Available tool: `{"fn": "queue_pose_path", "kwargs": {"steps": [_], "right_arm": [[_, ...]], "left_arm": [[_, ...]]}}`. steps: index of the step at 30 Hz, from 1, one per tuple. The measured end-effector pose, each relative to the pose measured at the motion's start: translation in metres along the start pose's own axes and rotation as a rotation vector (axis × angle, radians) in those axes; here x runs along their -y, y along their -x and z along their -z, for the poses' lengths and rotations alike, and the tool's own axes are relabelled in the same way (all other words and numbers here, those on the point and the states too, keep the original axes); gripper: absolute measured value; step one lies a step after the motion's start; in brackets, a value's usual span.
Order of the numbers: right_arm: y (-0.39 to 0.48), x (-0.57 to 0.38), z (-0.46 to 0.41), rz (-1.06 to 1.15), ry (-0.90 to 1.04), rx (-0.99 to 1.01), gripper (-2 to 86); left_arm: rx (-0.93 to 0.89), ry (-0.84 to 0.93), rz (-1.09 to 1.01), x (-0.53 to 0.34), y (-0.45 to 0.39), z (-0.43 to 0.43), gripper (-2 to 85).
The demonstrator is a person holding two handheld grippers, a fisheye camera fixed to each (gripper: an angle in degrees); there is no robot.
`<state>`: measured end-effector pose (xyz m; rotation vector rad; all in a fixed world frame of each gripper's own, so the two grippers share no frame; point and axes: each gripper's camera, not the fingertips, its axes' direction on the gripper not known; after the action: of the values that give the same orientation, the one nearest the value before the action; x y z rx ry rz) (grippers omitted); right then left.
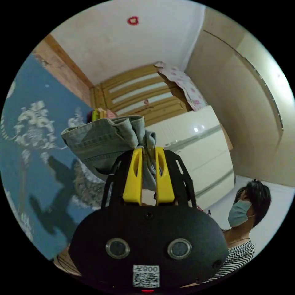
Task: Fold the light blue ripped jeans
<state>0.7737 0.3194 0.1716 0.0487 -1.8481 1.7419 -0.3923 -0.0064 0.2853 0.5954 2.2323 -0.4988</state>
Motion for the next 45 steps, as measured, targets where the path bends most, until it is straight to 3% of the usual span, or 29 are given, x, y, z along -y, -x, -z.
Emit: {"fn": "queue_pose_path", "kwargs": {"steps": [6,10,14,16,19,24,29,33,38,42,45], "right_arm": [[0.144,0.002,0.148,0.259,-0.212,-0.224,0.9],[0.167,-0.029,0.227,0.186,-0.318,-0.356,1.0],[0.125,-0.075,0.276,-0.070,-0.388,-0.469,1.3],[0.092,-0.107,0.291,-0.268,-0.354,-0.496,1.6],[0.095,-0.132,0.300,-0.260,-0.408,-0.344,1.8],[0.140,-0.151,0.318,-0.204,-0.452,-0.337,2.0],[0.189,-0.183,0.343,-0.193,-0.503,-0.317,1.4],[0.249,-0.202,0.369,-0.145,-0.599,-0.444,0.4],[0.322,-0.145,0.367,0.027,-0.467,-0.721,0.1],[0.354,-0.094,0.321,0.095,-0.229,-1.246,0.0],[0.334,-0.088,0.288,0.030,0.012,-1.385,0.1]], "left_arm": [[-0.144,0.204,-0.128,0.030,0.092,-0.233,7.3],[-0.040,0.353,-0.116,0.006,0.207,-0.359,7.5],[0.238,0.568,0.080,-0.039,0.365,-0.444,7.6],[0.252,0.560,0.086,-0.051,0.413,-0.455,7.7],[0.220,0.577,0.082,-0.056,0.470,-0.471,8.1],[0.262,0.640,-0.033,-0.068,0.531,-0.502,9.3],[0.271,0.502,-0.016,-0.091,0.602,-0.481,8.7],[0.273,0.394,-0.076,-0.096,0.629,-0.470,6.4],[0.351,0.515,-0.251,-0.098,0.660,-0.532,2.8],[0.542,0.633,-0.357,-0.114,0.693,-0.587,1.2],[0.694,0.756,-0.383,-0.136,0.738,-0.623,0.7]]}}
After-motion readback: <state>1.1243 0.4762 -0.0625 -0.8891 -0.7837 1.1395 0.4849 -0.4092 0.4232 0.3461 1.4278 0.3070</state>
